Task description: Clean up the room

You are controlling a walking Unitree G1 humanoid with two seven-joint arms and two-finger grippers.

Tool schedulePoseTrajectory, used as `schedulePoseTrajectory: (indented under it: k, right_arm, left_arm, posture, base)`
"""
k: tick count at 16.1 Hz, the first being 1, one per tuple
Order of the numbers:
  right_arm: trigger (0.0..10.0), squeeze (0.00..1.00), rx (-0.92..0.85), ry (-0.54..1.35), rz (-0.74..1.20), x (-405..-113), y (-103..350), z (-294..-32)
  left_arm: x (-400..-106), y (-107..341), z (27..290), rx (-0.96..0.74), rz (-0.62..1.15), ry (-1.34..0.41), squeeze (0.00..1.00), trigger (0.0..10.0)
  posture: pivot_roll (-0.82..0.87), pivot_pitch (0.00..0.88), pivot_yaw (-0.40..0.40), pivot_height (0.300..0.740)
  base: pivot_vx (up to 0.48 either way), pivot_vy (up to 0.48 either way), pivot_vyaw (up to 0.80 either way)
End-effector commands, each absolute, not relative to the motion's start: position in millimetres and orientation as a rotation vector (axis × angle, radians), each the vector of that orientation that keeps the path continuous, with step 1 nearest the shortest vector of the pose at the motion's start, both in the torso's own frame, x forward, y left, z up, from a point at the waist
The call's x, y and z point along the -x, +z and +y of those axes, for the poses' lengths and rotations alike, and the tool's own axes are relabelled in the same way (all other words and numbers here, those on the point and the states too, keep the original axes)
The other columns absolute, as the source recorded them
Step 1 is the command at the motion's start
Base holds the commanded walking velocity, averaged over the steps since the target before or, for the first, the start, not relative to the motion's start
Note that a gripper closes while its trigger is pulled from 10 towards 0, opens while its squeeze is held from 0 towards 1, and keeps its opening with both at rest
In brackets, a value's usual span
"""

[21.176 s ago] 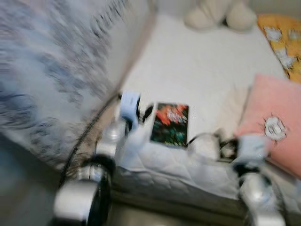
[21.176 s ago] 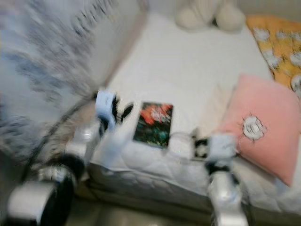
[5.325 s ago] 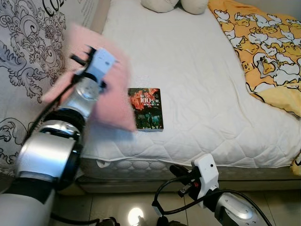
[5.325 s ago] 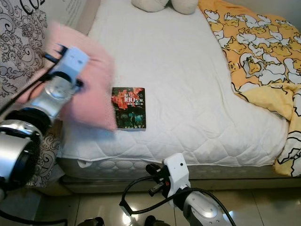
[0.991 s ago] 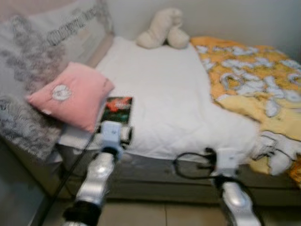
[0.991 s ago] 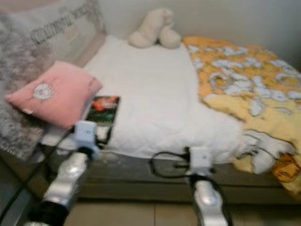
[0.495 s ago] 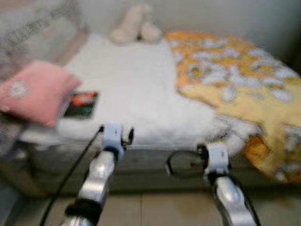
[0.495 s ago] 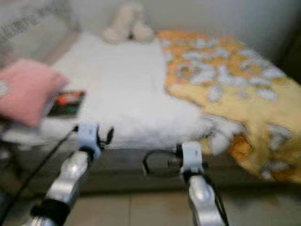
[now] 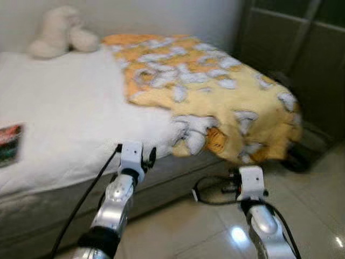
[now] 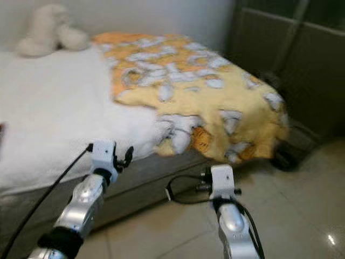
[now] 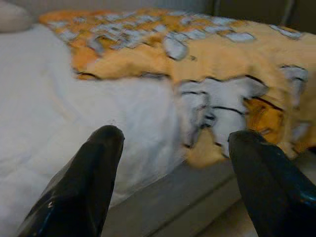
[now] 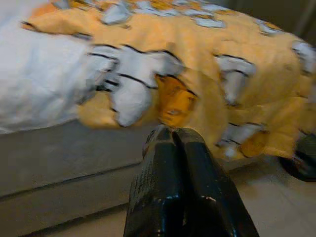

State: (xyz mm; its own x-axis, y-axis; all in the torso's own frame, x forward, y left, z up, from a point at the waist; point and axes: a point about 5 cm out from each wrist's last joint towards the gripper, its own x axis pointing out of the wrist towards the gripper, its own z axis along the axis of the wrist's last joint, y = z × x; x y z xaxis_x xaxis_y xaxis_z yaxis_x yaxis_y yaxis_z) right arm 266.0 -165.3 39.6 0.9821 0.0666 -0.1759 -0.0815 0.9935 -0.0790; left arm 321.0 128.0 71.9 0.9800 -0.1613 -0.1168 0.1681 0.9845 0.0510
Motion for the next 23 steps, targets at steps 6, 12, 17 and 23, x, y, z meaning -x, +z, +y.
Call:
schedulePoseTrajectory:
  k: [6,12,17,23]
  right_arm:
    - [10.0,0.00,0.085,0.073,0.158,-267.4,42.8,-165.1]
    - [10.0,0.00,0.072,0.124,0.146,-273.5,42.9,-151.5]
    - [10.0,0.00,0.051,0.107,0.129,-271.3,43.8,-153.5]
    - [10.0,0.00,0.027,0.071,0.121,-270.3,43.6,-159.9]
  left_arm:
    - [-321.6,72.7,128.1,-0.064,0.113,-0.170,0.00,10.0]
    - [-322.9,57.4,127.8,-0.031,0.177,-0.162,0.00,10.0]
    - [-324.6,56.5,124.4,-0.003,0.171,-0.144,0.00,10.0]
    - [-325.4,55.8,130.7,0.062,0.174,-0.084,0.00,10.0]
  posture:
    - [0.12,0.000,0.016,0.740]
    - [0.09,0.000,0.012,0.740]
    - [0.09,0.000,0.015,0.740]
    - [0.09,0.000,0.013,0.740]
  base:
    - [0.000,0.000,-0.78]
    - [0.400,0.000,-0.13]
    - [0.370,0.000,0.00]
    - [0.000,0.000,0.00]
